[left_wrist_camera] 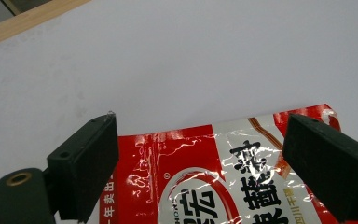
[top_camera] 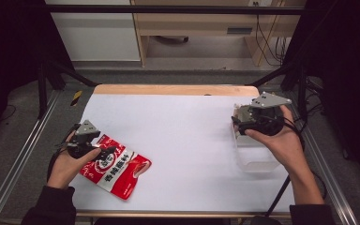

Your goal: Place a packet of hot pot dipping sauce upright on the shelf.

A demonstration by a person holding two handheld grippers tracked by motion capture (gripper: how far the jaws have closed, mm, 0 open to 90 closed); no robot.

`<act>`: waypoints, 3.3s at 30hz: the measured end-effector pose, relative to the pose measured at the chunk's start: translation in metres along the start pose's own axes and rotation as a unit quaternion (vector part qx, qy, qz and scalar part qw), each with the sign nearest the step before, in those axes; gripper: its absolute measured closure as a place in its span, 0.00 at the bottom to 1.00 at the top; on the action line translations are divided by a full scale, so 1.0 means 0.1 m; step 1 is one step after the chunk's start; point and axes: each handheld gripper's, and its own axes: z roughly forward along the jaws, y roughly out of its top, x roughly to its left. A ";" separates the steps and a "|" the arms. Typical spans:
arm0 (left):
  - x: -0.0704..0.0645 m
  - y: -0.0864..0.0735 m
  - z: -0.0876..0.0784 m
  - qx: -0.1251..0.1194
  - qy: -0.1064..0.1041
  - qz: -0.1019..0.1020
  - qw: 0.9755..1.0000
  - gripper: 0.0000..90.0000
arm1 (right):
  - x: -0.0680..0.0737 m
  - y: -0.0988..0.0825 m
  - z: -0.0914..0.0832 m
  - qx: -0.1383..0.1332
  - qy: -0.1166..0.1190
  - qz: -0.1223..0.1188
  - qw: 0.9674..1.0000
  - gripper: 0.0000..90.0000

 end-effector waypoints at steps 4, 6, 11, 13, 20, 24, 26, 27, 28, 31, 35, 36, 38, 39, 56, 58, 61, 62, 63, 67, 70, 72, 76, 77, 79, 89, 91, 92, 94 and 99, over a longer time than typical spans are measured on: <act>0.00 0.01 0.00 -0.002 0.001 -0.003 1.000 0.11 | 0.14 0.01 0.03 0.000 0.013 -0.008 1.000 0.14; -0.01 0.00 -0.01 0.003 0.002 0.003 1.000 0.10 | 0.30 0.02 0.10 -0.002 0.035 -0.013 0.999 0.14; -0.03 -0.01 -0.06 0.004 0.005 0.008 1.000 0.09 | 0.47 0.06 0.21 0.004 0.050 -0.024 0.998 0.16; -0.01 -0.03 -0.11 0.005 0.010 0.008 1.000 0.09 | 0.56 0.10 0.26 0.003 0.061 -0.029 0.998 0.16; 0.08 -0.11 -0.17 0.007 0.021 -0.004 1.000 0.09 | 0.74 0.12 0.39 0.010 0.081 -0.035 0.996 0.16; 0.13 -0.19 -0.22 0.009 0.030 -0.010 0.999 0.10 | 0.86 0.09 0.47 0.008 0.092 -0.028 0.995 0.17; 0.14 -0.23 -0.23 0.011 0.034 -0.016 0.999 0.10 | 0.90 0.06 0.52 0.012 0.098 -0.029 0.995 0.17; 0.14 -0.23 -0.23 0.011 0.034 -0.016 0.999 0.10 | 0.92 0.05 0.54 0.014 0.100 -0.031 0.994 0.17; 0.16 -0.27 -0.24 0.012 0.038 -0.020 0.999 0.10 | 0.94 0.04 0.56 0.013 0.102 -0.026 0.994 0.17; 0.16 -0.30 -0.25 0.011 0.042 -0.025 0.999 0.10 | 0.99 0.02 0.60 0.013 0.108 -0.022 0.994 0.16; 0.16 -0.36 -0.27 0.014 0.049 -0.029 0.998 0.10 | 1.09 -0.05 0.67 0.015 0.120 -0.013 0.993 0.15; 0.17 -0.39 -0.28 0.014 0.052 -0.032 0.998 0.10 | 1.15 -0.08 0.71 0.020 0.124 -0.015 0.992 0.14; 0.18 -0.41 -0.29 0.015 0.052 -0.033 0.998 0.10 | 1.18 -0.10 0.73 0.022 0.127 -0.017 0.992 0.13; 0.18 -0.43 -0.30 0.015 0.054 -0.035 0.998 0.10 | 1.21 -0.11 0.75 0.021 0.129 -0.017 0.991 0.13; 0.16 -0.78 -0.39 0.005 0.067 -0.067 0.995 0.09 | 1.52 -0.48 0.91 0.044 0.129 -0.014 0.991 0.16; 0.18 -0.83 -0.40 0.005 0.069 -0.074 0.995 0.09 | 1.54 -0.53 0.91 0.047 0.131 -0.007 0.990 0.16; 0.20 -0.89 -0.39 0.008 0.067 -0.084 0.994 0.09 | 1.56 -0.57 0.89 0.047 0.132 -0.003 0.990 0.17; 0.20 -0.92 -0.38 0.012 0.065 -0.089 0.994 0.09 | 1.56 -0.59 0.89 0.046 0.134 -0.002 0.990 0.17; 0.19 -0.96 -0.38 0.017 0.066 -0.090 0.994 0.09 | 1.56 -0.61 0.88 0.046 0.133 0.000 0.990 0.17; 0.15 -1.05 -0.32 0.037 0.061 -0.090 0.993 0.09 | 1.55 -0.65 0.89 0.052 0.129 0.005 0.990 0.17; 0.11 -1.04 -0.30 0.034 0.058 -0.081 0.994 0.09 | 1.55 -0.66 0.90 0.054 0.128 0.004 0.990 0.17; 0.11 -1.05 -0.31 0.039 0.059 -0.073 0.995 0.09 | 1.56 -0.67 0.90 0.055 0.129 0.007 0.990 0.17; 0.13 -1.07 -0.29 0.044 0.064 -0.073 0.994 0.09 | 1.55 -0.70 0.92 0.059 0.130 0.004 0.990 0.17; 0.15 -1.08 -0.29 0.046 0.065 -0.074 0.994 0.09 | 1.55 -0.70 0.93 0.062 0.131 0.004 0.989 0.17; 0.16 -1.09 -0.29 0.045 0.064 -0.078 0.994 0.11 | 1.55 -0.70 0.93 0.063 0.131 0.003 0.989 0.17; 0.19 -1.12 -0.24 0.060 0.054 -0.093 0.992 0.14 | 1.57 -0.72 0.95 0.071 0.136 -0.001 0.988 0.17; 0.19 -1.12 -0.23 0.063 0.052 -0.097 0.992 0.15 | 1.58 -0.73 0.96 0.074 0.137 -0.002 0.988 0.17; 0.19 -1.12 -0.23 0.064 0.049 -0.098 0.992 0.16 | 1.58 -0.73 0.96 0.075 0.137 -0.002 0.988 0.17; 0.18 -1.12 -0.22 0.065 0.041 -0.101 0.992 0.16 | 1.58 -0.73 0.96 0.075 0.139 -0.003 0.987 0.17; 0.17 -1.12 -0.21 0.069 0.031 -0.102 0.992 0.20 | 1.58 -0.74 0.97 0.079 0.139 -0.005 0.987 0.17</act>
